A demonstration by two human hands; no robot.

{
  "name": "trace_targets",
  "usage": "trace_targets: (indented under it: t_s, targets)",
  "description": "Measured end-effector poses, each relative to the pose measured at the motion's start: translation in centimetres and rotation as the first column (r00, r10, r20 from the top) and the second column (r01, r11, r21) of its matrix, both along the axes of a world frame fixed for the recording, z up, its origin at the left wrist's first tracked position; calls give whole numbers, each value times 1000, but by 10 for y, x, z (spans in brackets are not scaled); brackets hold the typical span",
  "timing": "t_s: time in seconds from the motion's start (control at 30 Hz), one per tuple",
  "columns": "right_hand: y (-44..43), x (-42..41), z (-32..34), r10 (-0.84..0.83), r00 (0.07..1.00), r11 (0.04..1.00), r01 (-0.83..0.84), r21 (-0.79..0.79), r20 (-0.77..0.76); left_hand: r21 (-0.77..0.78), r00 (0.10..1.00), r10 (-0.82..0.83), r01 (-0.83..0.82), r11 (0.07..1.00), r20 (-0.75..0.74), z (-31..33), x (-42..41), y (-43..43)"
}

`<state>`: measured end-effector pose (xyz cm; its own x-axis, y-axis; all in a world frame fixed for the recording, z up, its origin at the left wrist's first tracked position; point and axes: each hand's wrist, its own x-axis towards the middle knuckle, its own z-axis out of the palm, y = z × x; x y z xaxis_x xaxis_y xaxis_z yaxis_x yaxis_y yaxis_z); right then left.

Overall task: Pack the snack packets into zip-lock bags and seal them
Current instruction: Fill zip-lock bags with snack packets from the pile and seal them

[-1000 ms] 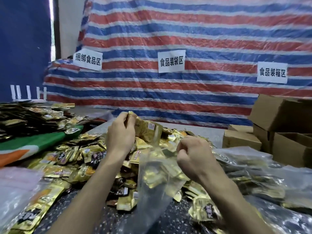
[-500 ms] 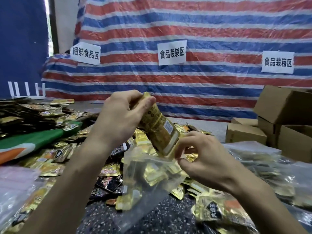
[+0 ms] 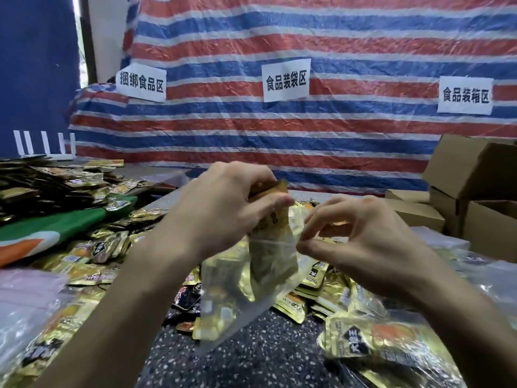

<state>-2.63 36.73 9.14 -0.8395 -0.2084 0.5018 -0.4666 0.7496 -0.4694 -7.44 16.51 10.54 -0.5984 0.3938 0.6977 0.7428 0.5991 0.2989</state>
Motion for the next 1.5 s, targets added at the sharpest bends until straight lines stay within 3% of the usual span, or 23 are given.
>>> trace_targets:
  t_s: [0.1, 0.23, 0.3, 0.37, 0.43, 0.53, 0.6, 0.7, 0.8, 0.87, 0.97, 1.07, 1.23, 1.37, 1.5]
  targets:
    - [-4, 2, 2, 21, 994, 1000, -22, -10, -108, -68, 1000, 29, -30, 997, -10, -5, -2, 9]
    - [3, 2, 4, -38, 960, 996, 16, -84, -278, -98, 968, -31, 57, 994, 248, 0, -3, 2]
    - [6, 0, 3, -79, 955, 995, 61, -73, -285, -165, 935, -68, 133, 977, 348, 4, -1, -10]
    - [8, -1, 1, -99, 959, 995, 90, -45, -266, -214, 931, -99, 183, 959, 351, 8, 2, -22]
    - [10, -1, 2, -108, 959, 994, 106, -22, -262, -157, 946, -112, 166, 974, 305, 10, 2, -31]
    - [14, 3, 7, -116, 960, 991, 128, 31, -253, 59, 944, -149, 138, 989, 296, 5, -13, -33]
    - [18, 5, 9, -92, 973, 993, 106, 56, -212, 84, 965, -36, 14, 996, 261, -10, -36, -29]
    - [21, 5, 9, -34, 993, 999, 37, 24, -112, -150, 933, 242, -208, 967, 265, -46, -74, -22]
    - [20, 5, 9, -6, 997, 1000, 6, 1, -73, -420, 856, 388, -231, 878, 341, -87, -98, -18]
    - [18, 6, 9, 6, 997, 1000, -5, 9, -72, -449, 863, 434, -290, 845, 259, -107, -105, -16]
    - [17, 8, 10, 17, 998, 1000, -16, 8, -68, -289, 893, 434, -386, 876, 121, -119, -110, -15]
    - [17, 10, 12, 0, 997, 1000, 0, 10, -73, -69, 916, 354, -348, 935, 190, -110, -109, -17]
    - [14, 12, 12, -2, 998, 1000, 1, -3, -70, 185, 955, 190, -235, 954, 229, -73, -93, -16]
    - [14, 13, 13, -5, 997, 1000, 5, -3, -71, 379, 983, 4, -75, 922, 183, -36, -64, -13]
    - [13, 13, 12, 0, 998, 1000, -1, -14, -68, 585, 990, -116, 44, 810, 86, -10, -33, -7]
